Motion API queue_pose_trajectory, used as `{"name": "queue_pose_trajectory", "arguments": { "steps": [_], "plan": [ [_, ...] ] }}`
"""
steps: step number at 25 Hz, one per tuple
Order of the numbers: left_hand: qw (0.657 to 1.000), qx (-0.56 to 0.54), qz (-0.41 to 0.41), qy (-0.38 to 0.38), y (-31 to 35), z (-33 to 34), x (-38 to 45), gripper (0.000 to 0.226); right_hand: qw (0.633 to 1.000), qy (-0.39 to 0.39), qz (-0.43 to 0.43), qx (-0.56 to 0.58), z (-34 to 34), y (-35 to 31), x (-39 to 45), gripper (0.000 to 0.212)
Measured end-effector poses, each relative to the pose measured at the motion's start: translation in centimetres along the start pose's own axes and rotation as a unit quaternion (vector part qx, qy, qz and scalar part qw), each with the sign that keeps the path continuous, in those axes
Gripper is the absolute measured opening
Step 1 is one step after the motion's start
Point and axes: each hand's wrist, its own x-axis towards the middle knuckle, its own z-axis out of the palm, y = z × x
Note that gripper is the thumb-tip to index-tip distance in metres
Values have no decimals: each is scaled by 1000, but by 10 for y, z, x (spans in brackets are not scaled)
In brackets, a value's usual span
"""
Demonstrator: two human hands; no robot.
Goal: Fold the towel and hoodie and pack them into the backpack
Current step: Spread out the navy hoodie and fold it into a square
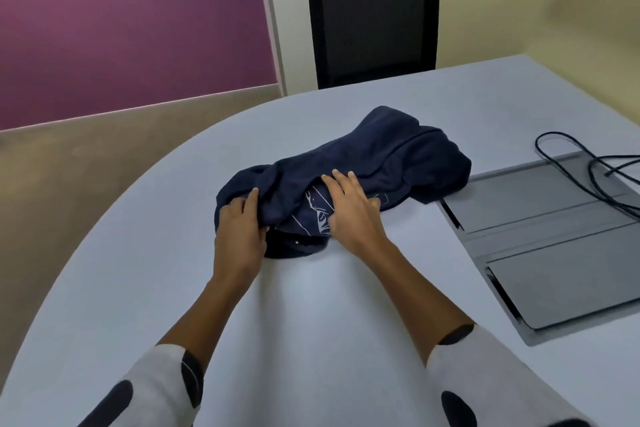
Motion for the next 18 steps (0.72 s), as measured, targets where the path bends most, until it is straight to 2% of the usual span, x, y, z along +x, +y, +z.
{"name": "queue_pose_trajectory", "arguments": {
  "steps": [2,5,6,8,9,10,12,14,15,18],
  "plan": [
    [997,-74,10,35,-1,-6,-3,36,999,-12,42,7,-3,-8,6,90],
    [976,-208,35,50,11,-25,-5,37,996,-22,54,-61,-12,-16,4,100],
    [969,-236,69,41,18,-31,-7,38,996,-12,52,-66,-16,-17,4,93],
    [958,-256,130,22,32,-39,-14,40,997,60,49,-10,-33,-22,-1,58],
    [956,-256,140,20,38,-43,-18,40,991,107,56,50,-44,-23,-2,36],
    [958,-253,134,26,44,-47,-21,37,980,130,69,130,-58,-23,-3,24],
    [965,-242,93,51,52,-63,-26,33,967,101,68,223,-90,-23,-5,33],
    [964,-244,67,79,59,-87,-26,32,976,39,34,212,-130,-25,-10,28],
    [961,-255,70,85,62,-100,-25,31,979,37,26,201,-150,-26,-16,26],
    [951,-273,129,65,68,-133,-22,31,972,113,0,208,-209,-29,-46,22]
  ]
}}
